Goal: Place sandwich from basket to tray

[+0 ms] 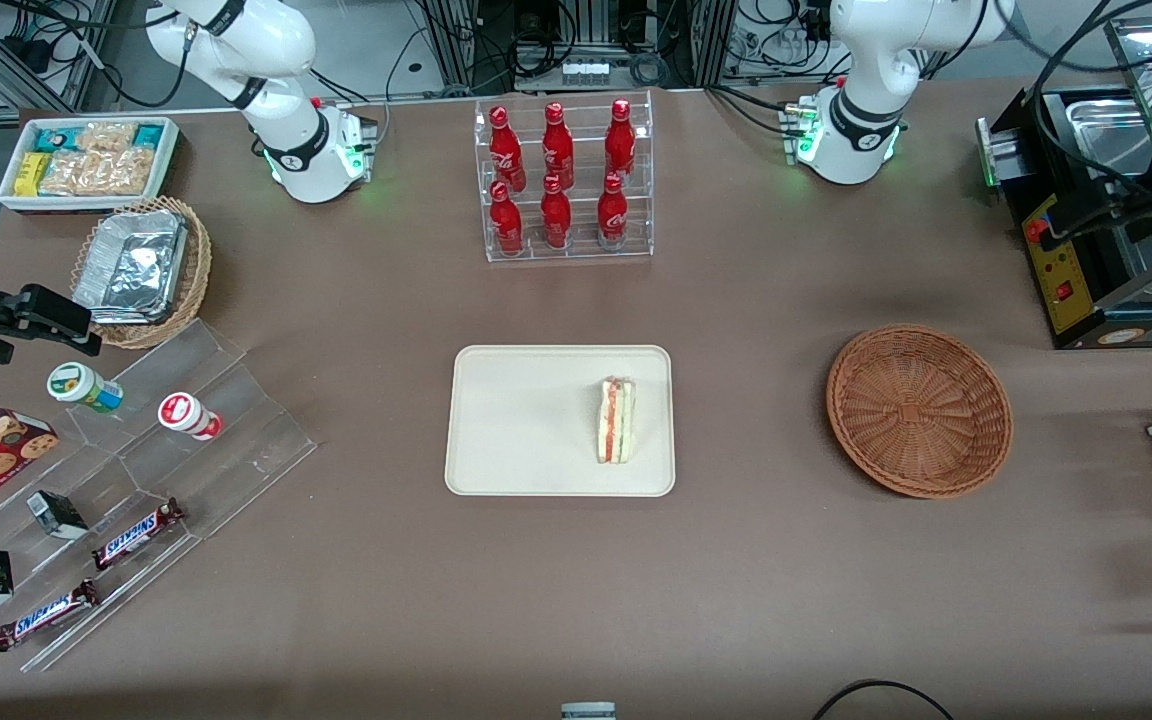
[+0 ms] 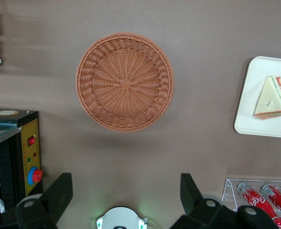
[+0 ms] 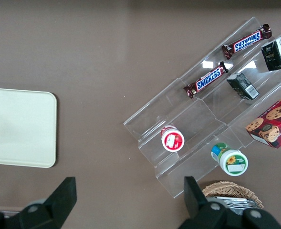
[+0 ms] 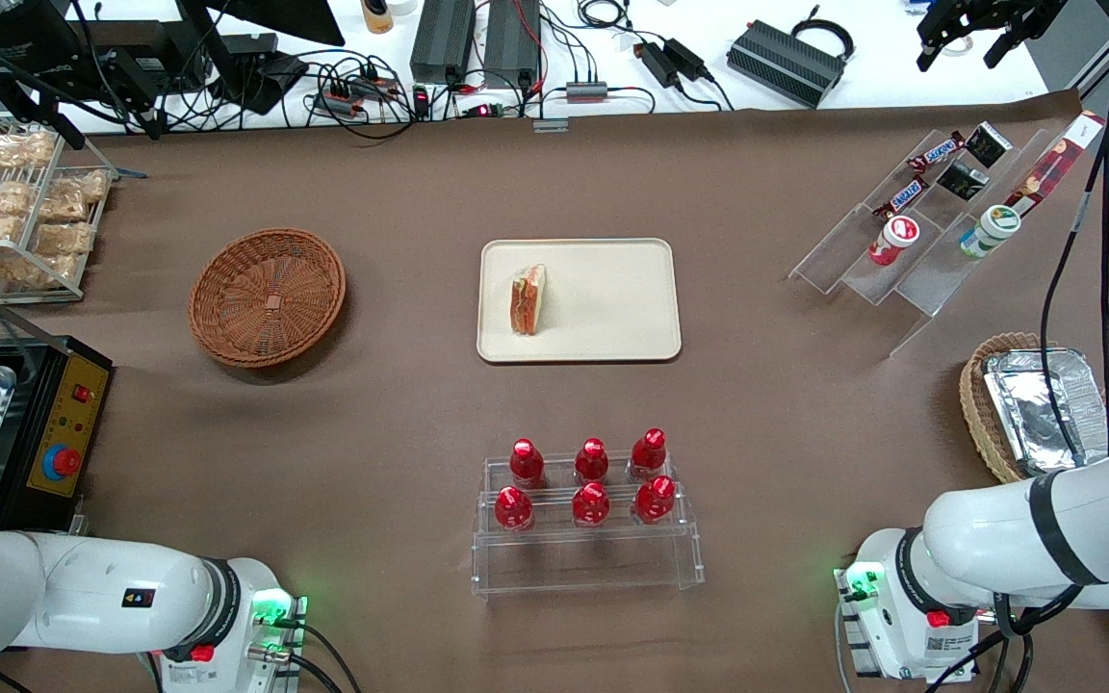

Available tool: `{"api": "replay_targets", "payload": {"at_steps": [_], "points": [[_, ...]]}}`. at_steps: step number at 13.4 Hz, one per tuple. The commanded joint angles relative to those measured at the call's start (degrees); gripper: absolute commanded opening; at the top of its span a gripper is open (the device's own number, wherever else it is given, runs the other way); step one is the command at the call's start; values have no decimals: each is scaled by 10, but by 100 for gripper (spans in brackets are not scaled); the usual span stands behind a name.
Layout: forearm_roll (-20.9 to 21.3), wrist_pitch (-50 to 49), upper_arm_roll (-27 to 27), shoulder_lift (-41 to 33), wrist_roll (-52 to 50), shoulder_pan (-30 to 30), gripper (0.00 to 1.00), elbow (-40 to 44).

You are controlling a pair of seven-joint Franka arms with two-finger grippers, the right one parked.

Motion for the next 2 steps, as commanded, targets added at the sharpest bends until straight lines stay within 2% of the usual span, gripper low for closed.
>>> {"api": "replay_targets", "payload": {"at_steps": [1, 2], "points": [[6, -4, -38, 5, -8, 8, 100, 11], [5, -5, -41, 5, -6, 14, 100, 15]]}}
